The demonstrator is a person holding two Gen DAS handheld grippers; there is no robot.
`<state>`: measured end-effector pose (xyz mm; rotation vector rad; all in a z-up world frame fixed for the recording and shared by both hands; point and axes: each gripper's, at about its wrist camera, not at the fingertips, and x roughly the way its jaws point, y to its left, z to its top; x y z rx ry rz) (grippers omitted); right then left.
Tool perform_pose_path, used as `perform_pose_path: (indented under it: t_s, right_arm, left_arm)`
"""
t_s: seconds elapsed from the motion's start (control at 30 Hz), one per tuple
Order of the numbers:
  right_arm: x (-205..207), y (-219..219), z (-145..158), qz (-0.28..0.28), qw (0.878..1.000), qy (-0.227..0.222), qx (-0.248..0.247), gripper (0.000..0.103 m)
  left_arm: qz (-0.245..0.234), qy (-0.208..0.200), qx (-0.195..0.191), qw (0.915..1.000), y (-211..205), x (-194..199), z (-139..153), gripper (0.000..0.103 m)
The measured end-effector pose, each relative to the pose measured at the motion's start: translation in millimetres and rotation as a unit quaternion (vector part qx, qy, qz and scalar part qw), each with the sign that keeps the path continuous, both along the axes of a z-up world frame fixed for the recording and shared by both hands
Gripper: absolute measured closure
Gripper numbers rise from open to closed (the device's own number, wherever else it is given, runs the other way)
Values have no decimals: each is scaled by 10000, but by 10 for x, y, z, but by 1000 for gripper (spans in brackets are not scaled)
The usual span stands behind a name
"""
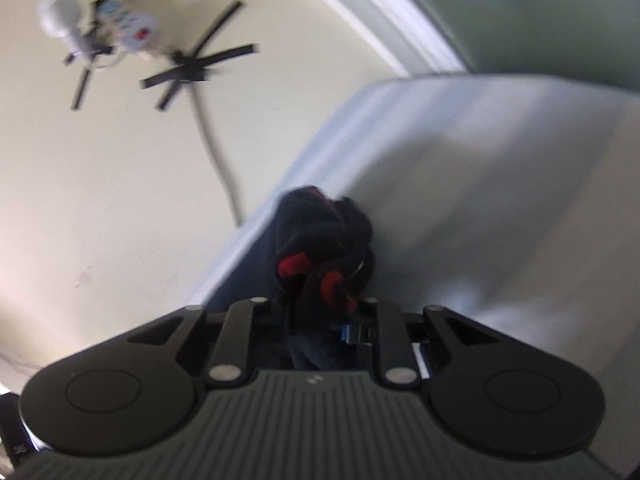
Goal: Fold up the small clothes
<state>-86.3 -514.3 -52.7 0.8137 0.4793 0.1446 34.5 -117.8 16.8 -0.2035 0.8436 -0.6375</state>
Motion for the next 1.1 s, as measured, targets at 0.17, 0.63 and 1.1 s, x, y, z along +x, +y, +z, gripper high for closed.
perform_pose_path:
  t_s: [0.17, 0.63, 1.1]
  right_arm:
    - [-22, 664, 719, 974, 9829, -935, -1249, 82]
    - [-79, 2936, 347, 3953, 8041, -1302, -4245, 83]
    - [-305, 2030, 1068, 3580, 8468, -1891, -3450, 59]
  left_arm:
    - [31, 45, -442, 9990, 328, -124, 146, 61]
    - [1674, -798, -985, 9777, 1996, -580, 453, 32]
    - [1378, -192, -351, 9897, 1327, -32, 190, 35]
